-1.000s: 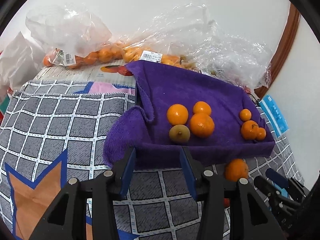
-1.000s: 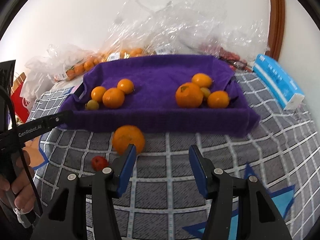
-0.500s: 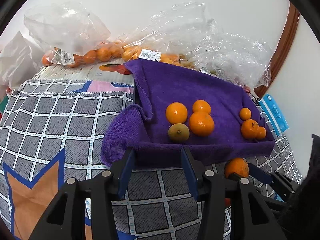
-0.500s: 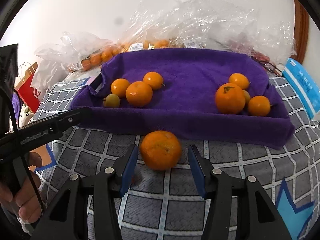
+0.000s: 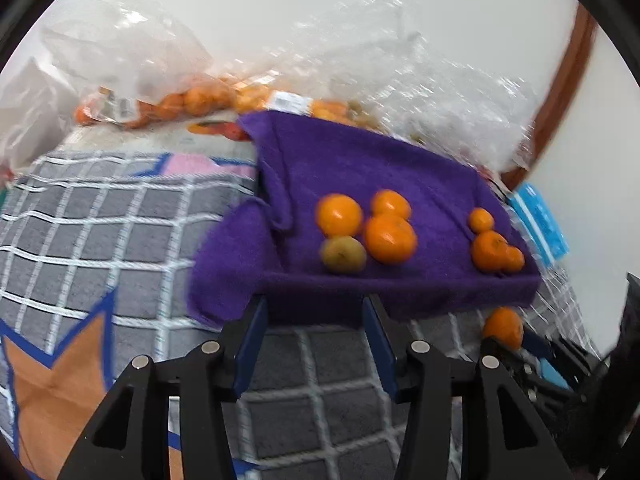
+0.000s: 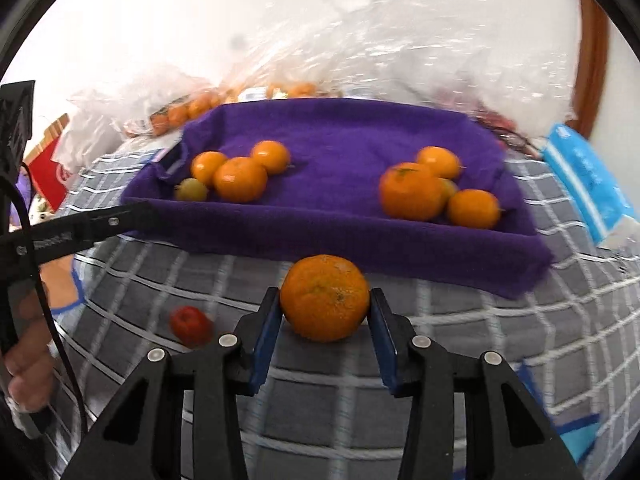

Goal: Organize fruits
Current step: 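Grasp a loose orange with the right tool while the left tool grasps the small red fruit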

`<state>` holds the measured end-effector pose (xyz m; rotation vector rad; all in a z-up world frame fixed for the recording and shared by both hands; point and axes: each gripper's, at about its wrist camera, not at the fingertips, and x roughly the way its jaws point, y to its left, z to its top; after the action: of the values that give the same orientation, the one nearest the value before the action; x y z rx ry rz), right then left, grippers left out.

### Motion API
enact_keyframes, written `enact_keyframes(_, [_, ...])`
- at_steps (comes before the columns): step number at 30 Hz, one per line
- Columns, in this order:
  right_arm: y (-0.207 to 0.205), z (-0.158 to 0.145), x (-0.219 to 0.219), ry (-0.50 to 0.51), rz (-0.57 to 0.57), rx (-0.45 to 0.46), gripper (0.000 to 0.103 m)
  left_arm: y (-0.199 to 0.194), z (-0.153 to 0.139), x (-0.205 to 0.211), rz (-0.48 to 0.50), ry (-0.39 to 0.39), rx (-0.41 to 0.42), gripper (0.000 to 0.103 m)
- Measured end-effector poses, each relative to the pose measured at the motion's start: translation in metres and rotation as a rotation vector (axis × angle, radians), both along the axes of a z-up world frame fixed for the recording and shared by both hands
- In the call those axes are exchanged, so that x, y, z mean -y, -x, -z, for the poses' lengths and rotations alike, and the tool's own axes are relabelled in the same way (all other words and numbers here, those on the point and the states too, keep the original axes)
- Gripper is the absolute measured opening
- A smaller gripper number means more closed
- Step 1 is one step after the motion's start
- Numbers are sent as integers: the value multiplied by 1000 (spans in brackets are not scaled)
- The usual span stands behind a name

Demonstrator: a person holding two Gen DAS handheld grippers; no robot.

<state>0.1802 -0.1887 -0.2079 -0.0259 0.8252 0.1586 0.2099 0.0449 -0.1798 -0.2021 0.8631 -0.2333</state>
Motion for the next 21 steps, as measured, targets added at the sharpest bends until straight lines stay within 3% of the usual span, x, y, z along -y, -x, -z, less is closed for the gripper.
enact_keyframes(2, [4, 1, 13, 3, 43, -2, 43, 4, -1, 10, 43, -4, 6, 48])
enact_keyframes(9, [13, -1, 31, -28, 88, 37, 43, 19, -2, 45, 103, -194, 49, 48])
enact_keyframes(18, [14, -2, 31, -36, 77, 37, 43, 36, 0, 38, 85, -151, 64, 48])
enact_keyframes(21, [12, 1, 32, -44, 72, 17, 43, 37, 2, 31, 100, -71, 62, 48])
